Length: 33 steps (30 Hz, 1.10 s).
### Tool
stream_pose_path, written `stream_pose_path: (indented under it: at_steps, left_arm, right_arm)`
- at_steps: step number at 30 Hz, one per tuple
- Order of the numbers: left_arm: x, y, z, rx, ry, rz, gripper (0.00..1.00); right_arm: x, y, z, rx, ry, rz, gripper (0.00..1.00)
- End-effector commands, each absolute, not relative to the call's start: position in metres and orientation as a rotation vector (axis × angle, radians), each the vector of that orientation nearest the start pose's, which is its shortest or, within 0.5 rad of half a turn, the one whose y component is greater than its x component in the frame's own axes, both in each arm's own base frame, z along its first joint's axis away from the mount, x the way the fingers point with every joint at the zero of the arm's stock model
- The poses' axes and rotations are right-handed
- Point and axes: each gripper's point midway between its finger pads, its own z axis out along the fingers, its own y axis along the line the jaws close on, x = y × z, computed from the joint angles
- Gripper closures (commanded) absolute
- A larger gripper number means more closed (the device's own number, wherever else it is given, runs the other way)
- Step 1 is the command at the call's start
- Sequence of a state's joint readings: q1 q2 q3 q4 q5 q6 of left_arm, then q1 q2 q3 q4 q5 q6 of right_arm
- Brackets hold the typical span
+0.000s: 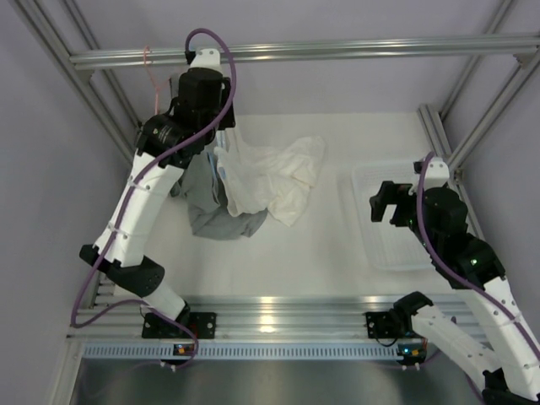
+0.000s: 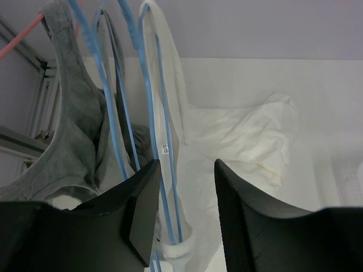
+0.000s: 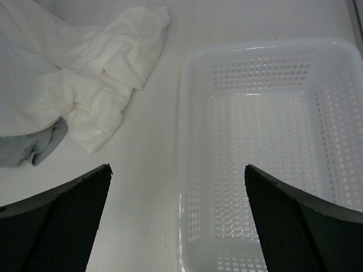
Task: Remove the tank top from the hanger
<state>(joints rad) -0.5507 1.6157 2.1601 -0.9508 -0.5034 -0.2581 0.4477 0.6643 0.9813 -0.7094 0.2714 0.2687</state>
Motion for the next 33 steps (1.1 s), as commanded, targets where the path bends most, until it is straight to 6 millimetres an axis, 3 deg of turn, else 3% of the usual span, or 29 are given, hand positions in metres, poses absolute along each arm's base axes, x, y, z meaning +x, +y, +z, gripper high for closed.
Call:
stream_pose_path:
  at_steps: [1, 10, 16, 20, 25, 33]
  left_arm:
    - [0.391, -0.140, 0.431, -0.078, 1.892, 0.008, 0.52]
    - [0.395, -0.139, 0.417, -0.077, 1.918, 0.023, 0.54]
    - [0.400, -0.138, 0.394, -0.087, 1.963, 0.033, 0.71]
    - [0.402, -0.141, 0.388, -0.080, 1.972, 0.027, 0.77]
    - [0.403, -0.138, 0.395, -0.080, 1.956, 0.034, 1.00]
    - [0.391, -0.143, 0.434, -0.011, 1.881, -0.047, 1.00]
  right_arm:
    - [0.239, 0.079, 0.292, -0.012, 1.892, 0.243, 0.01]
    - [0.239, 0.081, 0.289, -0.024, 1.904, 0.249, 0.01]
    - [0.239, 0.081, 0.287, -0.023, 1.906, 0.247, 0.01]
    - [0.239, 0.082, 0.288, -0.026, 1.906, 0.252, 0.01]
    - [0.239, 0.082, 0.287, -0.026, 1.908, 0.251, 0.01]
    - [0.242, 0.085, 0.284, -0.024, 1.919, 0.259, 0.01]
